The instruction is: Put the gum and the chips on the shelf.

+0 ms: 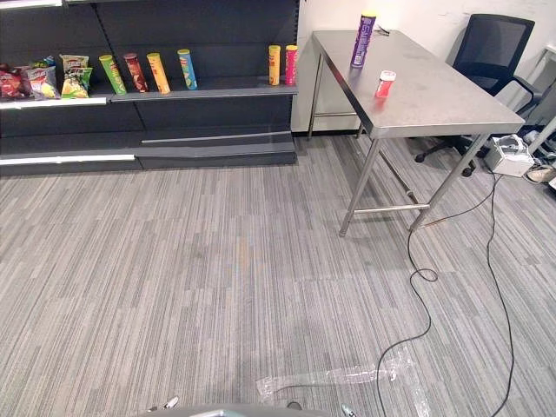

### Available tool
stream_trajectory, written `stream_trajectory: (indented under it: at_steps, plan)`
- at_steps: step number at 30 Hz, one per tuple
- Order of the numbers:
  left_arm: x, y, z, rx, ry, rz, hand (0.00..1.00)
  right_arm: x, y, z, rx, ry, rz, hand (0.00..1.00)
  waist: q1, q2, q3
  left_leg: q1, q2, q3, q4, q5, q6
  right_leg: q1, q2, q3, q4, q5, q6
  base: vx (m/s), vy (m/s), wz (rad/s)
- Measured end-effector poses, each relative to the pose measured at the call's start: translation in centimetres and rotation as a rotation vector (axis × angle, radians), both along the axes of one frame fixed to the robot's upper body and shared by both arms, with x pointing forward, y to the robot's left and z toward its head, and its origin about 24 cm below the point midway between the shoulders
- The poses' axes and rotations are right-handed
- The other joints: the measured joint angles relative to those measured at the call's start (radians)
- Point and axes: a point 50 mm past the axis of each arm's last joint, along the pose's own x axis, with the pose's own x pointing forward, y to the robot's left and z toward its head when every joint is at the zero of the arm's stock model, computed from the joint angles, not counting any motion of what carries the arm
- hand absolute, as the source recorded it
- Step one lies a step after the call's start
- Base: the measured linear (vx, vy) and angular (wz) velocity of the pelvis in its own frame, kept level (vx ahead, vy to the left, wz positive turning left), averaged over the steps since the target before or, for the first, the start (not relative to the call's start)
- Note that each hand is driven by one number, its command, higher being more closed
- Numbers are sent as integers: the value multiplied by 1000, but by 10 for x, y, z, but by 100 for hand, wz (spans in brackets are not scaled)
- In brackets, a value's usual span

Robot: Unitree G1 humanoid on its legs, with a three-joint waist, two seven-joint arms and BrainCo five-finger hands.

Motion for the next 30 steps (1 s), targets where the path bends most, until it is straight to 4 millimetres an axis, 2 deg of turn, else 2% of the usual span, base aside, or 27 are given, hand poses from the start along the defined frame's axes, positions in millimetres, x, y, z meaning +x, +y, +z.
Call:
stream_trajectory:
  at_steps: [22,30]
  plan:
    - [2,0,0,3,-2,-1,0,5,1,0,0,-12,4,0,1,-5,25,51,12,46,-16,-7,-9,47,15,25,-24,0,0,-11,-26,-4]
    - [2,0,0,8,-2,-10,0,11,-1,2,-59,-16,119,0,1,-9,30,49,15,42,-26,-6,-9,45,19,18,-34,0,0,-11,-44,2]
